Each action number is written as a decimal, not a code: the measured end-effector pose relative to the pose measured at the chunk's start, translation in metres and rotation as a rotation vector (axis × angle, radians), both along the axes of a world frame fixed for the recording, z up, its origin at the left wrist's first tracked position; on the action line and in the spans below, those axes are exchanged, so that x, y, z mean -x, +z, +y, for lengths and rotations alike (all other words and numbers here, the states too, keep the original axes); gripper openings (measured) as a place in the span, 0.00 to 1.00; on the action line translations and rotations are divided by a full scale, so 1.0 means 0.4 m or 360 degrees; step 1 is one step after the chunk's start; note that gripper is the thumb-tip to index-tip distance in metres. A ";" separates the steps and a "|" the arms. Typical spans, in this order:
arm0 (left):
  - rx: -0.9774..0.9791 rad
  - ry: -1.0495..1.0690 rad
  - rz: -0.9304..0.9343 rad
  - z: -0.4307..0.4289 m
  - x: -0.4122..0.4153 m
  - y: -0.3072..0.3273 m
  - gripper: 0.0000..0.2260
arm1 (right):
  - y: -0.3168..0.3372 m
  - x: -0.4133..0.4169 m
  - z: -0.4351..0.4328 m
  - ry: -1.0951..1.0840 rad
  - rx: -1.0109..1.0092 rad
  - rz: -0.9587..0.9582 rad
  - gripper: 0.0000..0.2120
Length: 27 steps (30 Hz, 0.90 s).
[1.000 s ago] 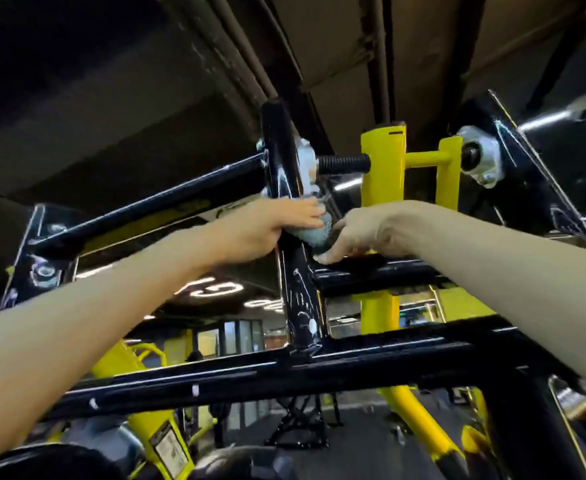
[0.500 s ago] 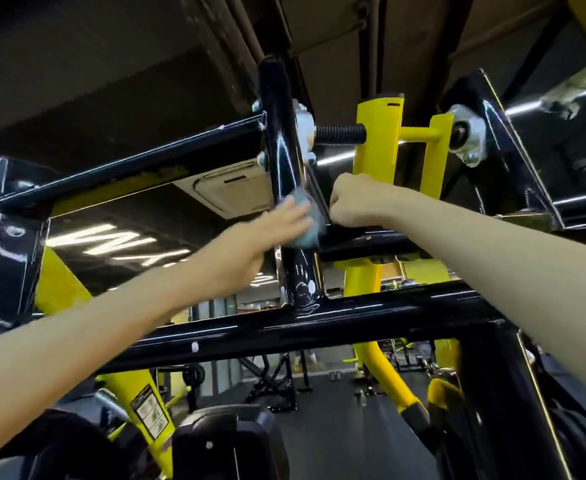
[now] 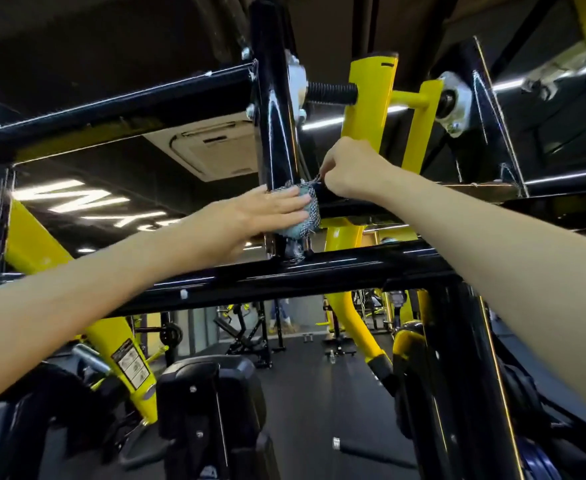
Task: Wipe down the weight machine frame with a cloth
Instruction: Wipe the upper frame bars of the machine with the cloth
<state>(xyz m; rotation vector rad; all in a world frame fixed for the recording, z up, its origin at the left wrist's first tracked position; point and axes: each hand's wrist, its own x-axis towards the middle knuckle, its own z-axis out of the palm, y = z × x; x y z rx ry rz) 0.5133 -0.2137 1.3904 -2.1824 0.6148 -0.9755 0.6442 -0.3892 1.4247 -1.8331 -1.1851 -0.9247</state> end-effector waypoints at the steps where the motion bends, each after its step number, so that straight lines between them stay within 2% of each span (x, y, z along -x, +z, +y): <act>1: 0.0052 -0.0023 -0.0002 -0.008 -0.002 -0.023 0.34 | -0.005 -0.001 0.003 0.0000 -0.0014 -0.0008 0.14; 4: -0.0027 0.0048 0.0150 -0.005 -0.003 -0.080 0.36 | -0.014 -0.006 0.011 -0.0001 -0.0053 -0.0039 0.15; 6: -0.0095 0.0066 0.0085 0.014 0.013 -0.044 0.34 | -0.012 -0.009 0.016 0.0002 -0.0080 -0.0031 0.15; 8: 0.0039 0.0031 -0.0013 0.009 0.013 -0.036 0.33 | -0.011 -0.010 0.018 0.0006 -0.0090 -0.0024 0.15; 11: 0.0197 -0.0010 0.0091 -0.011 0.007 -0.102 0.28 | -0.017 -0.017 0.015 0.0024 -0.0066 -0.0009 0.16; 13: 0.0122 0.0014 0.0166 -0.001 0.029 -0.113 0.29 | -0.020 -0.020 0.013 0.0039 -0.0058 -0.0019 0.17; 16: 0.0062 0.0052 0.0121 0.018 0.050 -0.087 0.37 | -0.021 -0.023 0.012 0.0066 -0.0062 -0.0016 0.18; 22: 0.0189 0.0098 0.0122 -0.069 0.002 -0.090 0.30 | -0.025 -0.013 -0.004 0.0121 -0.0082 0.0009 0.16; 25: 0.0177 0.0133 0.0141 -0.020 0.053 -0.110 0.32 | -0.030 -0.013 0.005 0.0060 -0.0094 -0.0031 0.16; 27: 0.0152 0.0185 0.0093 0.006 0.085 -0.130 0.37 | -0.030 -0.015 0.007 0.0041 -0.0076 -0.0030 0.16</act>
